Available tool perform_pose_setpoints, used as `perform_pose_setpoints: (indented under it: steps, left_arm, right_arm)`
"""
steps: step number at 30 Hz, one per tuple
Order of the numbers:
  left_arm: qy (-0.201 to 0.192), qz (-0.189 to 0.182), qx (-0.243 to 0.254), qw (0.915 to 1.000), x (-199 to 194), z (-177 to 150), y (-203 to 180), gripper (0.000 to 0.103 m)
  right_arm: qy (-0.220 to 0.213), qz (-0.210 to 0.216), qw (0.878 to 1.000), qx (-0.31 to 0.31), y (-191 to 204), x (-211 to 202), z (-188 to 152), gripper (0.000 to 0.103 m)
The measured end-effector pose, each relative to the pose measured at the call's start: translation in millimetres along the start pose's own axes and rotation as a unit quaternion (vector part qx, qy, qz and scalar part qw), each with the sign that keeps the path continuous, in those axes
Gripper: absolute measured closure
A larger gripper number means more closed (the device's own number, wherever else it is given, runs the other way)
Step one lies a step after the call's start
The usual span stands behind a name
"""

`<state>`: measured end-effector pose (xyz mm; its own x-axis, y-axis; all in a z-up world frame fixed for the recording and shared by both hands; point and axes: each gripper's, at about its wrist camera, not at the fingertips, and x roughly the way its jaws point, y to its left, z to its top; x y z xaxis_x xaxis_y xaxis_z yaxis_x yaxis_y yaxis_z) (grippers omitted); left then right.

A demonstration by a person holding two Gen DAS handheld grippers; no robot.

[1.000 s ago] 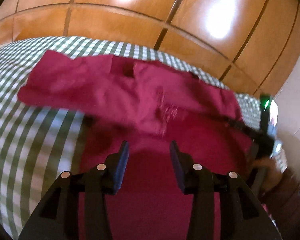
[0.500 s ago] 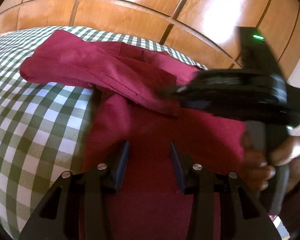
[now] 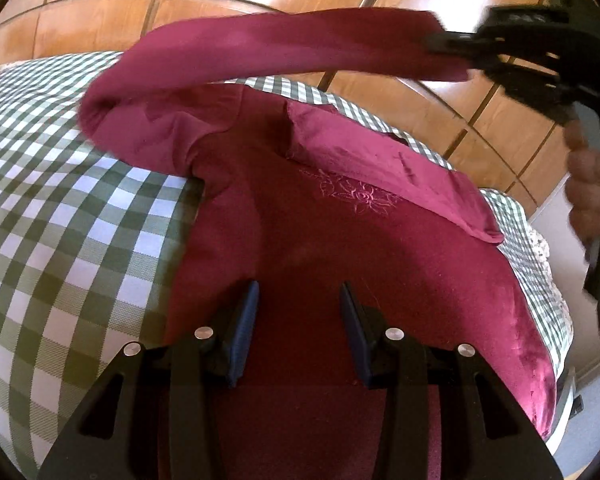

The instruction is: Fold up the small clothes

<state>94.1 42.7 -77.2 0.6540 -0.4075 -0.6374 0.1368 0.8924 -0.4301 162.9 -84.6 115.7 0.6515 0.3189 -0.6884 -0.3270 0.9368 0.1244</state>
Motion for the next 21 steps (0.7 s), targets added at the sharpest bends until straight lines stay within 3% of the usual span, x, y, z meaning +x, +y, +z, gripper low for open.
perform_pose_setpoints:
  steps: [3, 7, 11, 13, 18, 21]
  left_arm:
    - [0.016, 0.007, -0.003, 0.9998, -3.5, 8.4, -5.3, 0.062]
    - [-0.004, -0.014, 0.002, 0.9999, -13.4, 29.1, -16.3, 0.062]
    - [-0.006, -0.025, 0.009, 0.9996, 0.4, 55.6, -23.9, 0.062]
    - [-0.004, -0.008, 0.012, 0.9999, 17.6, 71.2, -25.9, 0.062]
    - [0.020, 0.041, -0.076, 0.9961, 47.4, 88.1, 17.2, 0.062]
    - [0.027, 0.024, -0.110, 0.9933, 45.6, 80.9, 37.9, 0.062]
  right_arm:
    - [-0.018, -0.028, 0.999, 0.007, -21.8, -13.0, 4.5, 0.097]
    - [-0.024, -0.065, 0.997, 0.034, -63.6, -21.4, 2.7, 0.097]
    - [-0.020, -0.085, 0.994, 0.067, -99.1, -24.0, -6.6, 0.097]
    - [-0.017, -0.095, 0.992, 0.079, -116.1, -27.4, -12.3, 0.096]
    - [0.008, -0.136, 0.984, 0.119, -163.4, -25.7, -40.4, 0.097]
    - [0.038, -0.161, 0.974, 0.152, -192.6, -10.5, -68.9, 0.097]
